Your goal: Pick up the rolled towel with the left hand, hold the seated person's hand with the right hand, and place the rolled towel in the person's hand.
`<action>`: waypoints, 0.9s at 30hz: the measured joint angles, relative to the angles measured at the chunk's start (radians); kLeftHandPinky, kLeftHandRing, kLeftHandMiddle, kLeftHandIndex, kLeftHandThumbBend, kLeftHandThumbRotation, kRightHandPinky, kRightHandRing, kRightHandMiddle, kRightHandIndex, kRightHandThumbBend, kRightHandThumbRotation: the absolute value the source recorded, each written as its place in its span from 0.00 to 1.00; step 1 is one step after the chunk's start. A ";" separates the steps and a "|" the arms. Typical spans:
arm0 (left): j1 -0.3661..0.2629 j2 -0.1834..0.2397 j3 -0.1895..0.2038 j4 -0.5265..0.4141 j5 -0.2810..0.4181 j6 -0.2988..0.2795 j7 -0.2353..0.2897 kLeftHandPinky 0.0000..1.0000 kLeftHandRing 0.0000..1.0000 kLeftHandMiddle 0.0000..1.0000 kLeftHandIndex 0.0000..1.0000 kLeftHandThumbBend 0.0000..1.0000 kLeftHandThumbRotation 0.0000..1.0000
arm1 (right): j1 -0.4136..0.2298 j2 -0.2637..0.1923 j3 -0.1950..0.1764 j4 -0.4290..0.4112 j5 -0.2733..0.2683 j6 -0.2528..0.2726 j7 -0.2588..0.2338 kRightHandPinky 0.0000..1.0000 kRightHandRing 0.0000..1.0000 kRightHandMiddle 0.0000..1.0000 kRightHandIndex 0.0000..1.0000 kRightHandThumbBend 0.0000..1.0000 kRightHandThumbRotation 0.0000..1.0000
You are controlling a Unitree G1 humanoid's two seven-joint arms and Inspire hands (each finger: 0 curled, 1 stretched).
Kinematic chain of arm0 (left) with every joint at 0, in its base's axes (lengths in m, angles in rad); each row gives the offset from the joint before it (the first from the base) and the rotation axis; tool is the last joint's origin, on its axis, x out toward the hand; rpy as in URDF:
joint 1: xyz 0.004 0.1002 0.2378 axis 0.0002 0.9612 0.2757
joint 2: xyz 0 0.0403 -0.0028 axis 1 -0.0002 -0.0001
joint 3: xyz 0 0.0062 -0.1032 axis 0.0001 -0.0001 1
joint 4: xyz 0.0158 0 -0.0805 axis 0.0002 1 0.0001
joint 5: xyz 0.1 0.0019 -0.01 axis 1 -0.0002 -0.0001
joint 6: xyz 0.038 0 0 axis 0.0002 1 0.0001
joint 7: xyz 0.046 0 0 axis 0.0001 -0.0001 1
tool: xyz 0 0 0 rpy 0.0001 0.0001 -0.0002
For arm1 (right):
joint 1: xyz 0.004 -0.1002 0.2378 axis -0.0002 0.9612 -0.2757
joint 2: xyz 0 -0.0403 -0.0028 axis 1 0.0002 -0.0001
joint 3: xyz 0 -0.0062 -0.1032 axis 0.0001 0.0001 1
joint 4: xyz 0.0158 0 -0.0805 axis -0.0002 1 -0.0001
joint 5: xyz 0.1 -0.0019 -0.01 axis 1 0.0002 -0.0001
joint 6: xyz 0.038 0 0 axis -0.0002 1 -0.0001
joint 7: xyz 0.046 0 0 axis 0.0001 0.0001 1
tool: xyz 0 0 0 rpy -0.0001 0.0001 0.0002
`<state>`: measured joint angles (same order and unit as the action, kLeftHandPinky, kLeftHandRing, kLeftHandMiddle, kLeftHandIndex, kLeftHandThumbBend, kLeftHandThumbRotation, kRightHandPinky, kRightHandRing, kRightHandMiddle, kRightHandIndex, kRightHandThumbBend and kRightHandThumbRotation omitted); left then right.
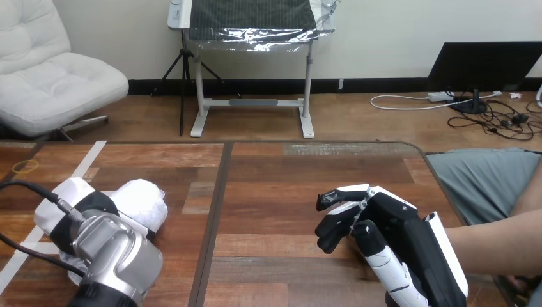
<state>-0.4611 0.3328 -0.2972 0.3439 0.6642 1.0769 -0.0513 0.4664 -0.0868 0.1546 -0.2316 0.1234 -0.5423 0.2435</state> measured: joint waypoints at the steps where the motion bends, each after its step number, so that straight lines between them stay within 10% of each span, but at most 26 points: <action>1: 0.003 0.000 0.000 -0.003 0.000 -0.002 0.001 0.02 0.10 0.21 0.72 0.69 0.00 | 0.000 0.000 0.000 0.000 0.000 0.000 0.000 0.35 0.40 0.47 0.57 0.78 0.71; 27: 0.258 -0.065 0.113 -0.334 -0.127 -0.182 0.058 0.18 0.28 0.36 0.44 0.72 0.00 | 0.000 0.000 -0.014 0.001 -0.001 -0.002 0.000 0.34 0.40 0.47 0.58 0.70 0.70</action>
<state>-0.2034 0.2680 -0.1838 0.0095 0.5372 0.8953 0.0072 0.4662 -0.0867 0.1401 -0.2307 0.1221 -0.5444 0.2434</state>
